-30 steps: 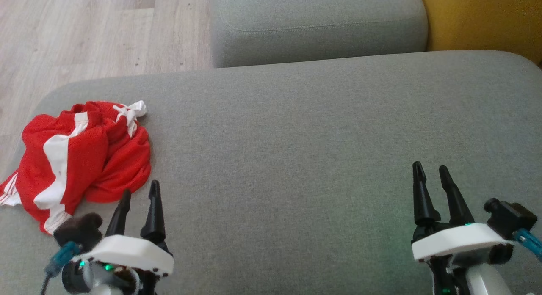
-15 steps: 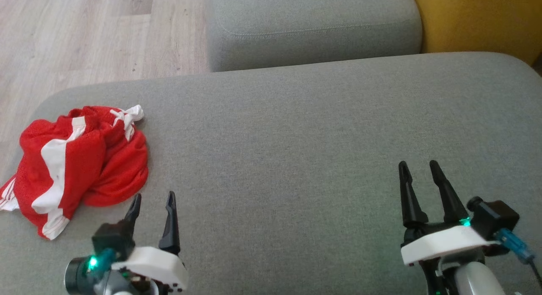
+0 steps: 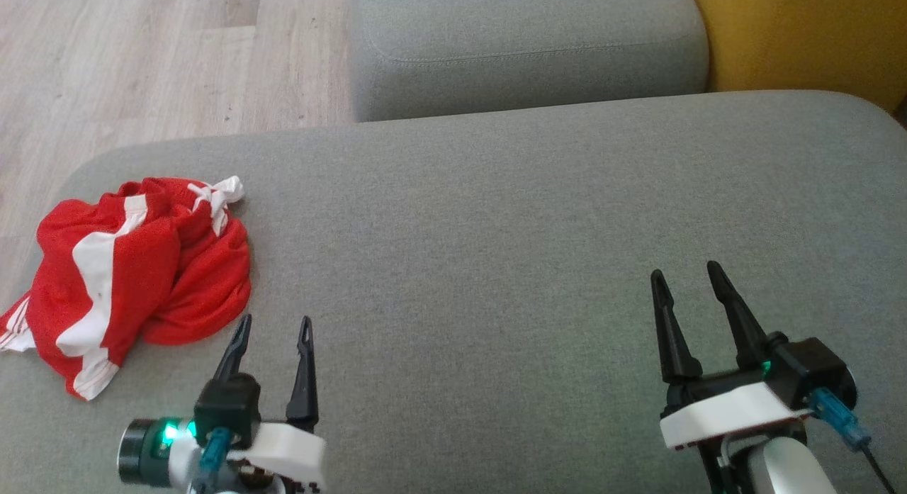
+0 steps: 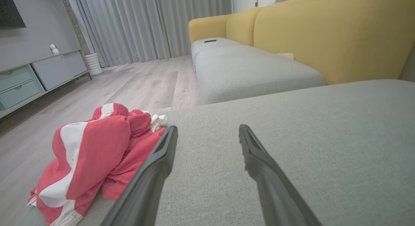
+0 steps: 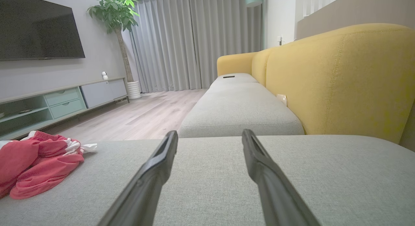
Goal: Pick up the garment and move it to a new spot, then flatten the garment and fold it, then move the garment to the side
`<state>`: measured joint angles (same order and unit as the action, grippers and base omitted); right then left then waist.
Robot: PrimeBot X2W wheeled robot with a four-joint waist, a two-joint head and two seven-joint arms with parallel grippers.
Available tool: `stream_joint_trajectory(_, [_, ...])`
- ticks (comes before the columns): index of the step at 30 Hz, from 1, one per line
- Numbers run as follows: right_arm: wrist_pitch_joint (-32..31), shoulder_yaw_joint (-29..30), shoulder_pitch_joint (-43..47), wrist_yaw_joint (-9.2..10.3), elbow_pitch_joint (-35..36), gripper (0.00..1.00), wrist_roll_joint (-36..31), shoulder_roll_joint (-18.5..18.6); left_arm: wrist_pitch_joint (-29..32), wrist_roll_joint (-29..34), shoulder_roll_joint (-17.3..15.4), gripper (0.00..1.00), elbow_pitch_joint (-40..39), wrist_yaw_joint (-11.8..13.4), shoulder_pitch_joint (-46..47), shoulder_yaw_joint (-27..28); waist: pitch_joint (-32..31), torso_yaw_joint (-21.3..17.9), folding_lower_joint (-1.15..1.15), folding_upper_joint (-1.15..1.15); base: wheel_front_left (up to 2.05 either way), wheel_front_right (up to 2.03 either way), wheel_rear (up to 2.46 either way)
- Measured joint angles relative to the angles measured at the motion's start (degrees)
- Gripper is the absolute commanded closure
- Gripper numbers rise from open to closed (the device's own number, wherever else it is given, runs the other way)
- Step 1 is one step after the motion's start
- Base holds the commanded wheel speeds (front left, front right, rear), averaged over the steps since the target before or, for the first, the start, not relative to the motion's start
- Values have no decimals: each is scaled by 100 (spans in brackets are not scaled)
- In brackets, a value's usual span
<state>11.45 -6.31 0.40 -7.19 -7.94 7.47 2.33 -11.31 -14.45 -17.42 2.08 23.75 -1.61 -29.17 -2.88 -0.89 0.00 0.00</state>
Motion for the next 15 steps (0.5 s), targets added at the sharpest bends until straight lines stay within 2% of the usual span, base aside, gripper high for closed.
stream_joint_trajectory(2, [26, -2, 1, 0, 0, 0, -7, 1, -47, -67, 27, 0, -101, -16, -1, 21, 5, 6, 0, 0, 0, 0, 0])
stream_joint_trajectory(8, [118, -24, 3, -1, -25, 0, 211, 2, -145, -188, 308, 0, -339, -287, -96, 401, 14, 27, 0, 0, 0, 0, 0])
stream_joint_trajectory(11, [168, -66, 5, -1, -67, 0, 501, 2, -192, -159, 528, 0, -503, -543, -208, 748, 14, 32, 0, 0, 0, 0, 0])
stream_joint_trajectory(15, [229, -74, 7, -1, -231, 0, 849, 3, -244, 176, 731, 0, -549, -945, -426, 1050, 3, 32, 0, 0, 0, 0, 0])
